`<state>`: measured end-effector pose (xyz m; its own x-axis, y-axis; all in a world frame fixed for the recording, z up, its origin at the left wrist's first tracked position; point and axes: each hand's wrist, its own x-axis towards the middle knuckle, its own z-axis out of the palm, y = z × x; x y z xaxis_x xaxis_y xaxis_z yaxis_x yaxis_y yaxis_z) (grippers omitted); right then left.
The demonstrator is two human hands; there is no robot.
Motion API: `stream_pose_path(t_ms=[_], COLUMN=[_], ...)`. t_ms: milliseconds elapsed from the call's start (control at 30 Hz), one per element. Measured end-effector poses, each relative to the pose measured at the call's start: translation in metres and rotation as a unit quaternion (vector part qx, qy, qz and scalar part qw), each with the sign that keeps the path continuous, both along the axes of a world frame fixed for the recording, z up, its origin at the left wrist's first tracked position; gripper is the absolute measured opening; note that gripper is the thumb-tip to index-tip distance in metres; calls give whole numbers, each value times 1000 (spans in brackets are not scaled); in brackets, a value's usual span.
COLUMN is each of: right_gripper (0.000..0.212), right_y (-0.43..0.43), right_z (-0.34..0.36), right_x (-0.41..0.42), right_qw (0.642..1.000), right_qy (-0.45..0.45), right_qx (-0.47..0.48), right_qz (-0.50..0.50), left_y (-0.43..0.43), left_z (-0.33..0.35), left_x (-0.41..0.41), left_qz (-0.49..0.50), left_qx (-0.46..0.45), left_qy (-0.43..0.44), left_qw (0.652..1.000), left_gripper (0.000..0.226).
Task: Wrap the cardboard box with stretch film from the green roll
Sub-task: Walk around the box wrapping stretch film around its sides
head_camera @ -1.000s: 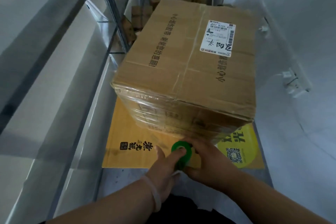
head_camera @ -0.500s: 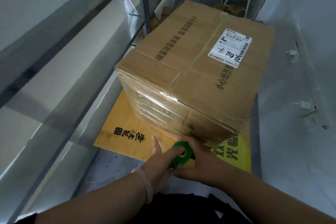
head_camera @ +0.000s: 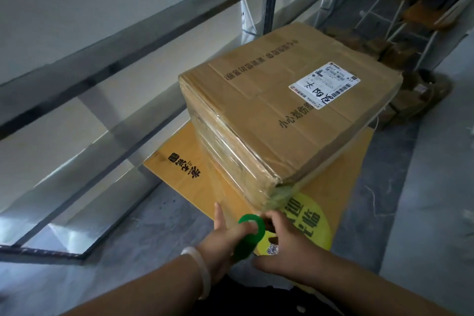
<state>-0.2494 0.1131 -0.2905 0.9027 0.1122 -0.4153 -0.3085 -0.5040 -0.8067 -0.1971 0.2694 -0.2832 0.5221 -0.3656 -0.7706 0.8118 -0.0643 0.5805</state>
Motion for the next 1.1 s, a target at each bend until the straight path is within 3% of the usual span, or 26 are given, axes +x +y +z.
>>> stream_pose_path(t_ms=[167, 367, 467, 633, 700, 867, 933, 1100], right_gripper=[74, 57, 49, 59, 58, 58, 62, 59], right_y=[-19, -28, -30, -42, -52, -89, -106, -133], right_z=[4, 9, 12, 18, 21, 18, 14, 5], right_x=[-8, -8, -11, -7, -1, 23, 31, 50], right_qw=[999, 994, 989, 983, 983, 988, 987, 975], right_qy=[-39, -73, -96, -123, -138, -131, -123, -125], right_qx=[3, -17, -40, -82, -88, -67, -49, -49], right_qz=[-27, -85, -108, -106, -81, 35, 89, 178], left_y=[-20, -47, -54, -65, -71, -93, -101, -127], left_z=[4, 7, 3, -11, -15, -1, 3, 6], left_x=[-10, -7, -8, -16, -14, -14, -16, -27], left_qz=[23, 43, 50, 16, 8, 60, 104, 210], left_qx=[-85, -124, -123, -90, -104, -101, -90, -55], left_qy=[58, 61, 59, 54, 48, 22, 23, 16], left_qw=[994, 989, 989, 994, 993, 993, 990, 976], left_gripper=[142, 109, 124, 144, 145, 105, 99, 131])
